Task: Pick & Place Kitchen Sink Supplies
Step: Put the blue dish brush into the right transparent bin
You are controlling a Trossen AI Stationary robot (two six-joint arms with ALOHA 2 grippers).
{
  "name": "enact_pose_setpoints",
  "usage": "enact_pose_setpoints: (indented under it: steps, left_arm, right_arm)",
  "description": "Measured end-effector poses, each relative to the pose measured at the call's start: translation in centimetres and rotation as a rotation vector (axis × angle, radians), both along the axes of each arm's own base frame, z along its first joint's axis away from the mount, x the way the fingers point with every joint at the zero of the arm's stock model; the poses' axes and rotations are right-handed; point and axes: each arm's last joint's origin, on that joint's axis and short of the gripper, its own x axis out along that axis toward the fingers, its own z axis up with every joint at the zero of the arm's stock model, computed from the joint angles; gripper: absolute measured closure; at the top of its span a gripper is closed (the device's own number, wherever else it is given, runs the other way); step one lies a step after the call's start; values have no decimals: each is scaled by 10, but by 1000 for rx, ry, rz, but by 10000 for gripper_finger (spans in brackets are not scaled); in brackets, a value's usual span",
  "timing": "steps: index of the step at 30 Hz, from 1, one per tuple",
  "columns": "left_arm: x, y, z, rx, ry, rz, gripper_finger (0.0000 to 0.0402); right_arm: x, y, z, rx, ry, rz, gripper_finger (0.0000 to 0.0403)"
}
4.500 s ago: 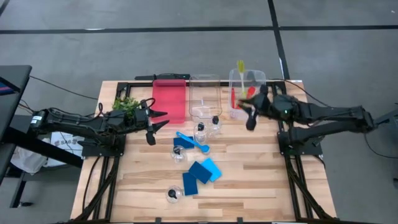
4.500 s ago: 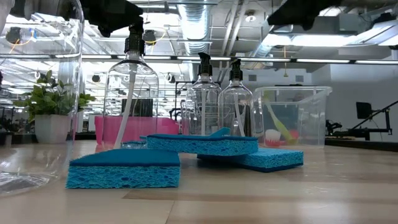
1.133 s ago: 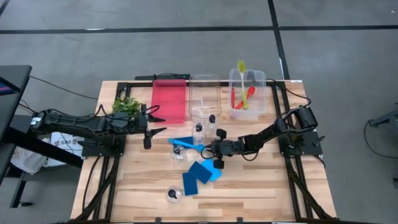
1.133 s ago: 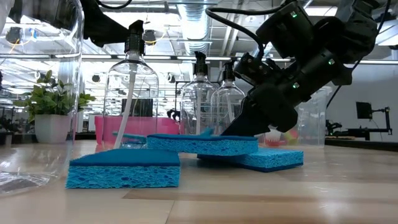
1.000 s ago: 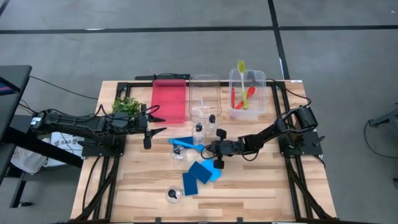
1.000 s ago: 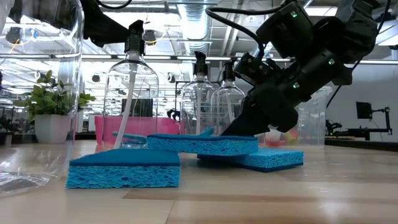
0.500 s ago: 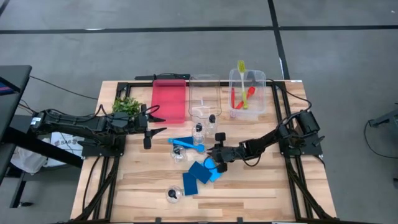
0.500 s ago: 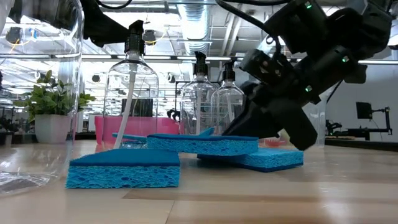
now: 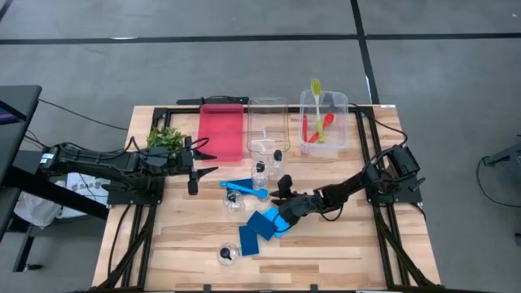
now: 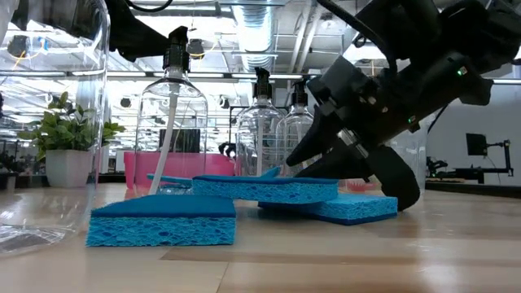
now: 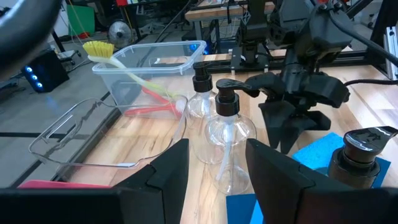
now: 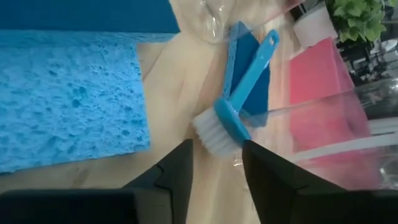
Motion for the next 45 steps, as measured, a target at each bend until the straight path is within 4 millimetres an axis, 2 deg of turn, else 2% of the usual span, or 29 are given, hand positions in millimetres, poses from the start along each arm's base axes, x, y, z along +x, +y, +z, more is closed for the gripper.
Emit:
enact_pose_setpoints:
  steps: [6,14,22,45]
  left_arm:
    - [0,0,0,0,0,0,241]
    - [0,0,0,3,0,0,241]
    - [0,0,0,3,0,-1,241]
    - [0,0,0,3,0,0,241]
  right_arm:
    - [8,-6,5,-134,42,53,232]
    - [10,-12,4,-169,112,52,208]
    - [11,-11,4,-185,128,120,210]
    - [18,-19,7,-204,127,174,217]
